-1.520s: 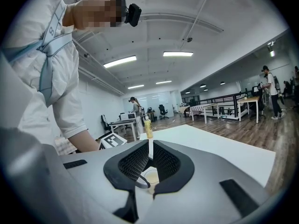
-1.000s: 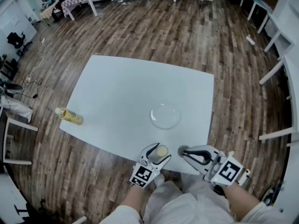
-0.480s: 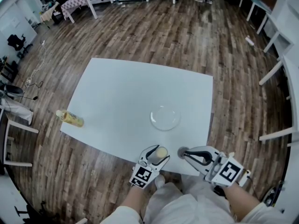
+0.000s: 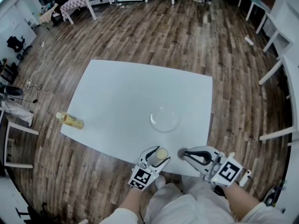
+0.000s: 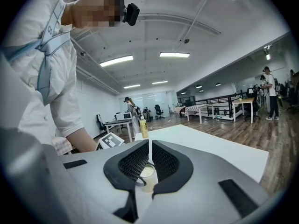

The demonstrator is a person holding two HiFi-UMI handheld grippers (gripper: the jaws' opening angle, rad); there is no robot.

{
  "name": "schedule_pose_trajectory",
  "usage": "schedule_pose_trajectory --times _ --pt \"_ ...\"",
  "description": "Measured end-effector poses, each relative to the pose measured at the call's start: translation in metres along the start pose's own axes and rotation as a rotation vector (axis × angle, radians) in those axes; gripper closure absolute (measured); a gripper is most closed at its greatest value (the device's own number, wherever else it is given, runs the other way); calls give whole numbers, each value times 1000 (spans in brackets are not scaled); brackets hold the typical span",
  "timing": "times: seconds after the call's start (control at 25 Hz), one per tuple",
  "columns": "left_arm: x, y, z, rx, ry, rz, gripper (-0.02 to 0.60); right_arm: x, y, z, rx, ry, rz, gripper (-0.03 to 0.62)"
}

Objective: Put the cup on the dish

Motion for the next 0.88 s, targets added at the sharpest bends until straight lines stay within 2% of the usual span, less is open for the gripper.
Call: schedule_pose_trajectory --times 0.44,0.88 --pt "6 7 63 20 -96 -11 314 8 -11 7 0 -37 -4 560" --pt "18 12 88 51 -79 -45 314 6 -24 8 -12 -56 -25 560"
Point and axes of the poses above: the fingertips, and each gripper's own axes: x forward along the fingers, y to its left, z out of its top, the point moved 4 cm from there along -x, backward along the fingers, and after that the axes turned 14 degrees about -y, right-handed, at the moved point
